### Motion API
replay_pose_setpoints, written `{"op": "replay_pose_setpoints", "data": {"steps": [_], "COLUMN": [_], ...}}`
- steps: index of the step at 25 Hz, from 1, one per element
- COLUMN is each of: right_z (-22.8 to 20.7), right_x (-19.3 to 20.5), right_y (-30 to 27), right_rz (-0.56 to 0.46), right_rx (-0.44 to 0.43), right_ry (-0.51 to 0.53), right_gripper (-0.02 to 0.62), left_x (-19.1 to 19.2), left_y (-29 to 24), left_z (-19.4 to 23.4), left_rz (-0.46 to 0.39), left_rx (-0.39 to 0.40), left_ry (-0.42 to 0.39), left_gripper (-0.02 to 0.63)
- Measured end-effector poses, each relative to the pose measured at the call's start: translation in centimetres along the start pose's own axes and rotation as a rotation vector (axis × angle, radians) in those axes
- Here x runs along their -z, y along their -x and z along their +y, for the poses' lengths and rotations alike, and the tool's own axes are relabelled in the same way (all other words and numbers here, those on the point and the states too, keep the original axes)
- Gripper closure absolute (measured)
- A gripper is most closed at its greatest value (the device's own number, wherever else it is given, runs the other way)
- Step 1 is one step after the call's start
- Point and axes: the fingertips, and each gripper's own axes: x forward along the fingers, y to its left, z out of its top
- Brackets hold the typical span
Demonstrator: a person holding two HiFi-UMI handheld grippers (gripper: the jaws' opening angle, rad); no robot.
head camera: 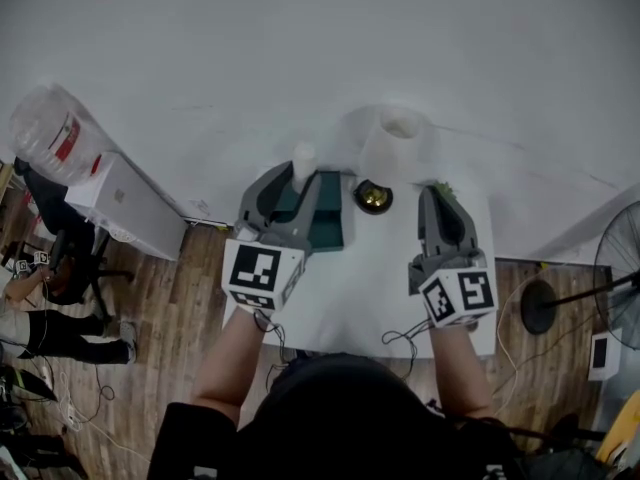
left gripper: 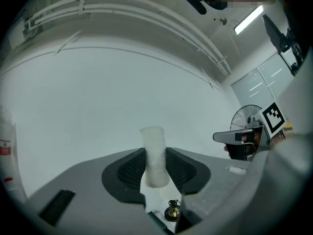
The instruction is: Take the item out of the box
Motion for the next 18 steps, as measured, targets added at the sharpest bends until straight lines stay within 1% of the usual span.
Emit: {"op": "replay_pose_setpoints", "data": {"steps": [4,7,11,18], "right_z": [0.0,0.1,0.1,0.2], "right_x": [0.1,0.3,0.6,1.2], "right_y": [0.0,0.2,-0.3,-0.7], "right_rz": [0.004,0.012,0.016,0.021], "right_rx": [0.000,0.002,0.002,0.004], "right_ry": [0.002,-0.002,-0.007,-0.016], "right_gripper": [0.591,0.591,0.591,0.591], "left_x": [0.0,0.3,0.6,1.4], "left_y": [0.2,0.6,0.4,0.3], "left_z": [0.3,0.3,0.9,1.4], "left_rz": [-0.016,0.005,-0.001,0.018], "left_rx": [-0.010,-0.009,-0.015,-0.022], "left_ry": [-0.002,0.001,-0.002,0.012], "left_gripper": [0.480,0.480,0.480,0.480]}}
